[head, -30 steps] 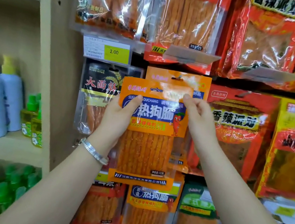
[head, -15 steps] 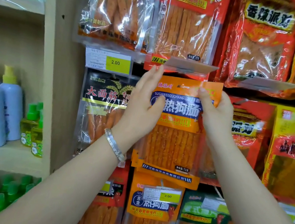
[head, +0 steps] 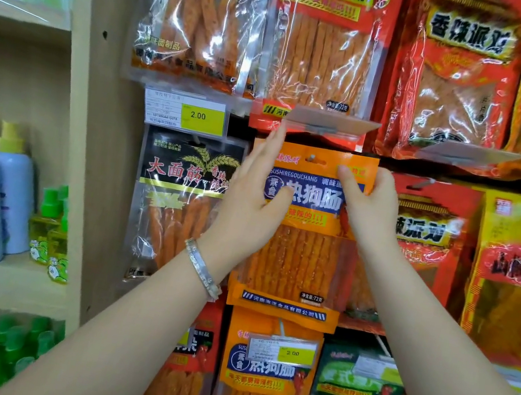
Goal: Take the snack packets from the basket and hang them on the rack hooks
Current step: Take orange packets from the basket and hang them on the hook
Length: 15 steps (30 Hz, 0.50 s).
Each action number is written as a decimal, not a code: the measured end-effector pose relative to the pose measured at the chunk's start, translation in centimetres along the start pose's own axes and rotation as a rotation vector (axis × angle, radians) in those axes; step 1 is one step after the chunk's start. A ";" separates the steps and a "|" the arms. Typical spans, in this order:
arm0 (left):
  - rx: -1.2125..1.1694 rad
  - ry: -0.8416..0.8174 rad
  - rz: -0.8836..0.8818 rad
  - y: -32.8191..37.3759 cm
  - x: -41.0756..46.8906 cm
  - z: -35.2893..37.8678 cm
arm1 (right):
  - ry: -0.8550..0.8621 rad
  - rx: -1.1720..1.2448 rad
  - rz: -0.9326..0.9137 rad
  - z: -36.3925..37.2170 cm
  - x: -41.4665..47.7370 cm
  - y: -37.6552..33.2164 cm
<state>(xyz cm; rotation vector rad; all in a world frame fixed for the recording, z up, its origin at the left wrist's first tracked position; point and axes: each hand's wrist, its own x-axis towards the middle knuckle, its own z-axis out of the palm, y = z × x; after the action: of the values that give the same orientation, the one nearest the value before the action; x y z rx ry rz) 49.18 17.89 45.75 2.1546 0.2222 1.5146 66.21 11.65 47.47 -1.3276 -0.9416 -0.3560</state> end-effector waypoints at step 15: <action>0.714 -0.224 -0.077 -6.6 -8.2 4.6 | -0.324 -0.796 -0.490 -2.4 -6.4 6.6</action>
<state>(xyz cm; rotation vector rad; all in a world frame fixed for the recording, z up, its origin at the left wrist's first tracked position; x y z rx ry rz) 51.35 18.91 34.51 2.7893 0.8633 1.2454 67.96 9.29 38.39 -1.8973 -1.4890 -0.9873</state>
